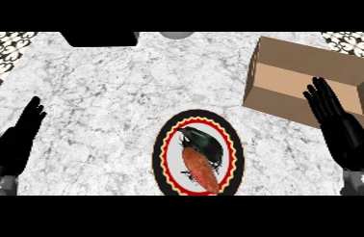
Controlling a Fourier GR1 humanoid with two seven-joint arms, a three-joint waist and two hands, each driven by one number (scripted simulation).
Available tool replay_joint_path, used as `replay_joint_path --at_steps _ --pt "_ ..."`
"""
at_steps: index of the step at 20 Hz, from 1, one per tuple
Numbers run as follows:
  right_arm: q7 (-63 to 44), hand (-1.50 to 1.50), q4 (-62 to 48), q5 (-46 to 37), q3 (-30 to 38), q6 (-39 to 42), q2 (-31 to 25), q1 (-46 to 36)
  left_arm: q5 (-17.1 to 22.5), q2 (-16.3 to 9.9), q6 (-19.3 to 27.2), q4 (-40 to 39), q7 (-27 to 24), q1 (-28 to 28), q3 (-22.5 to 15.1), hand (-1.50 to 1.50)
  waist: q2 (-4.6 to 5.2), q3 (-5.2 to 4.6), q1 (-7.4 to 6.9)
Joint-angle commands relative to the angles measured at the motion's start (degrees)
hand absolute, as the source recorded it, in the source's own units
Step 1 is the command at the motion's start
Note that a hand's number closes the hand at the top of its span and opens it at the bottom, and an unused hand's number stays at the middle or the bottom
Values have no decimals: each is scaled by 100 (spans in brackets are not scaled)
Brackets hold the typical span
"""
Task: Pick the sweet potato from the plate and place it in the cardboard box
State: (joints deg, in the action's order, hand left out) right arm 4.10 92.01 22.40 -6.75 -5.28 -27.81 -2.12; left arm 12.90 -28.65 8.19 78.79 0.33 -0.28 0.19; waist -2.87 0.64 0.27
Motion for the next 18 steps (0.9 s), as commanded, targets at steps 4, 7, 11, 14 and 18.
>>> replay_joint_path --at_steps 4,7,11,14,18 --pt "-109 -150 790 506 -89 1142 -326 -1520 -495 -90 -461 666 -612 771 -610 0 265 -71 -77" --pt "-102 -150 908 -626 -510 1828 -1395 -2205 -508 -85 -851 909 -609 1116 -971 0 288 -108 -143" --pt "821 -150 -67 -772 -850 2343 -712 -2500 -790 282 -800 842 -697 1322 -1325 0 343 -59 -161" --pt "1597 -150 -181 -1491 -1031 2649 -870 -2792 -838 276 -856 901 -633 1325 -1378 0 336 -58 -205" --pt "2576 -150 -326 -2349 -1215 2819 -1063 -2830 -793 265 -908 797 -585 1432 -1197 0 306 -60 -108"
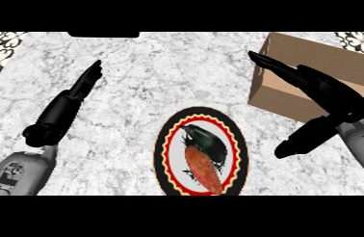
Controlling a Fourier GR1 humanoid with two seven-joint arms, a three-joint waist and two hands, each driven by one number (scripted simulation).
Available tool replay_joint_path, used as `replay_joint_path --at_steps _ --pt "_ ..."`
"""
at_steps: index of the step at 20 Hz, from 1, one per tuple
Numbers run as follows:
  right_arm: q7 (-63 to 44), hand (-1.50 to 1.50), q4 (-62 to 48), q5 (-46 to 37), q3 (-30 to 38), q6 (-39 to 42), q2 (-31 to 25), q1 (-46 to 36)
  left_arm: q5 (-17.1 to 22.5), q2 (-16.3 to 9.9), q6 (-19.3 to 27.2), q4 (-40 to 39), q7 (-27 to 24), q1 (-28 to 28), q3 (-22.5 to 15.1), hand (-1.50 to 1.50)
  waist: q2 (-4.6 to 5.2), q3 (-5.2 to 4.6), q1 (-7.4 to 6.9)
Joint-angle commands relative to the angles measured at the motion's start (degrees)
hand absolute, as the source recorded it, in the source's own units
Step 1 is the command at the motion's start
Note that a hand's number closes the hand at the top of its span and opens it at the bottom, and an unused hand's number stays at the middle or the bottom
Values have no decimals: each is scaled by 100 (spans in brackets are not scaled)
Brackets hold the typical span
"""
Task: Pick the sweet potato from the plate and place it in the cardboard box
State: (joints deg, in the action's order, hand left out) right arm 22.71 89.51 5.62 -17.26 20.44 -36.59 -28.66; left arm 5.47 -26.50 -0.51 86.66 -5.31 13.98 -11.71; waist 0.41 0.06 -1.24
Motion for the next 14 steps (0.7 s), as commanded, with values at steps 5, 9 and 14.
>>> replay_joint_path --at_steps 5,9,14 --pt "-169 -150 234 -1484 -736 548 -349 -909 -188 211 -7 -97 -121 -48 -95 0 -35 -16 48" --pt "-651 -150 1113 -2054 -1337 930 -500 -861 -113 113 -99 -135 -107 -55 91 0 -66 -14 130" --pt "-1717 -150 1929 -2476 -1859 1393 -210 -972 -251 92 -144 -348 -383 -37 225 0 -65 -15 161"
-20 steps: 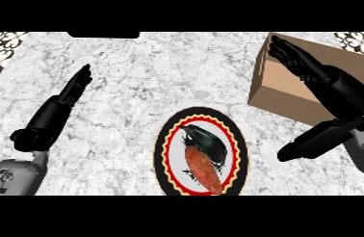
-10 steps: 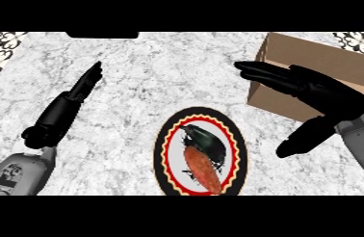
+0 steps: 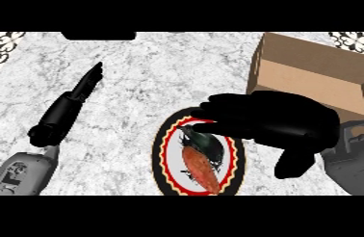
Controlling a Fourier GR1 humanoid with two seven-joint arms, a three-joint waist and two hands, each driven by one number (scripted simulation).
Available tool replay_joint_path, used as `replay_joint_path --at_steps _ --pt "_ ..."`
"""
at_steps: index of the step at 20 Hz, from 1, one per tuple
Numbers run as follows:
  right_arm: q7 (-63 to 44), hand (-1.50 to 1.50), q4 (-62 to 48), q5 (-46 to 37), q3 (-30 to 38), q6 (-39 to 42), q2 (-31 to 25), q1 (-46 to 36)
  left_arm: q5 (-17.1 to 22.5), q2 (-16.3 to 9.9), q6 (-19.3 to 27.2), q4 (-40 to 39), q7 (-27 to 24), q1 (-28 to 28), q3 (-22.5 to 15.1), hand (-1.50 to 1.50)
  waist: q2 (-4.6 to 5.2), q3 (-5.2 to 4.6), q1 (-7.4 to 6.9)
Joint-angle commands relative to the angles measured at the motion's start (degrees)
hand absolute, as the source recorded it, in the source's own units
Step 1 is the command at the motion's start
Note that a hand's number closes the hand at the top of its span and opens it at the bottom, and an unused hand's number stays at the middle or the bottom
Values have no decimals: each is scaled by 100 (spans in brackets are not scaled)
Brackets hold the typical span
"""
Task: Pick the sweet potato from the plate and place it in the cardboard box
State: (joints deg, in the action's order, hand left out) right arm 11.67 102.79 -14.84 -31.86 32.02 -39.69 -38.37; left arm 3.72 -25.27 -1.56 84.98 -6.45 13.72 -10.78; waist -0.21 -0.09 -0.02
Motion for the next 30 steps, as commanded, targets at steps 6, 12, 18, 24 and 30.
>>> replay_joint_path --at_steps 6,12,18,24,30 --pt "-2112 -150 1549 -690 -712 913 431 294 74 -74 -207 397 260 -150 260 0 -12 5 28" --pt "-3040 -150 1781 -948 -938 1521 1137 712 -196 259 -177 70 -42 -159 318 0 9 6 26" --pt "-3209 -150 1616 -1852 -1303 1634 1760 1071 -406 393 -367 124 9 -100 394 0 15 8 1" --pt "-2632 -150 987 -2993 -1744 848 1963 1283 -524 523 -392 696 314 -395 363 0 17 12 -35" --pt "-2456 -150 378 -3321 -1446 1296 2432 923 -693 731 -446 770 503 -262 453 0 18 10 -42"
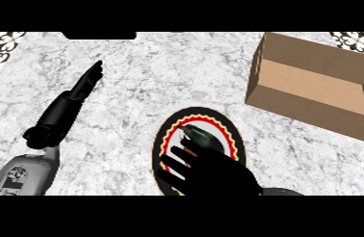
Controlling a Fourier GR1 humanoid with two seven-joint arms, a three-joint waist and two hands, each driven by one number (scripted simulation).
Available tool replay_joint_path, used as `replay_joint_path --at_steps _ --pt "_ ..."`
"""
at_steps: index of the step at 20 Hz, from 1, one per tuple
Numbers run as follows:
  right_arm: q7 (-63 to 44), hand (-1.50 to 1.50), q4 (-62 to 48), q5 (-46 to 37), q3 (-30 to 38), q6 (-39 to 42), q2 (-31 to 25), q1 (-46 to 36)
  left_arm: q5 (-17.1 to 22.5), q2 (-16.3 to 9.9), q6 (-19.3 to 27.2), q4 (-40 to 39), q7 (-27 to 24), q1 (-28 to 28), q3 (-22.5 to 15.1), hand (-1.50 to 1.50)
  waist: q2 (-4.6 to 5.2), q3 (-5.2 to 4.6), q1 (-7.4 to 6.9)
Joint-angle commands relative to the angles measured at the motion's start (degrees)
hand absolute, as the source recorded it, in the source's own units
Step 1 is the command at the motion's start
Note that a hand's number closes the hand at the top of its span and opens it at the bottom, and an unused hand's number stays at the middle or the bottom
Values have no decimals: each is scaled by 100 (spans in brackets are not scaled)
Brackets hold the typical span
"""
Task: Pick the sweet potato from the plate and place it in the cardboard box
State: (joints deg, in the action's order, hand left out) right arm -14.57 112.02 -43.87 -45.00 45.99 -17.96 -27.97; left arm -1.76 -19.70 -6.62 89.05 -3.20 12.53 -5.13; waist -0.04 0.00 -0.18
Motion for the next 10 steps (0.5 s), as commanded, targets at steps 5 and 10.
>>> replay_joint_path --at_steps 5,10 --pt "582 -150 -889 -1025 -139 -401 272 66 -207 156 -189 -199 -36 88 164 0 5 0 -3" --pt "1109 -150 -1128 -1354 25 -655 249 302 -295 284 -263 -252 8 176 273 0 4 1 5"
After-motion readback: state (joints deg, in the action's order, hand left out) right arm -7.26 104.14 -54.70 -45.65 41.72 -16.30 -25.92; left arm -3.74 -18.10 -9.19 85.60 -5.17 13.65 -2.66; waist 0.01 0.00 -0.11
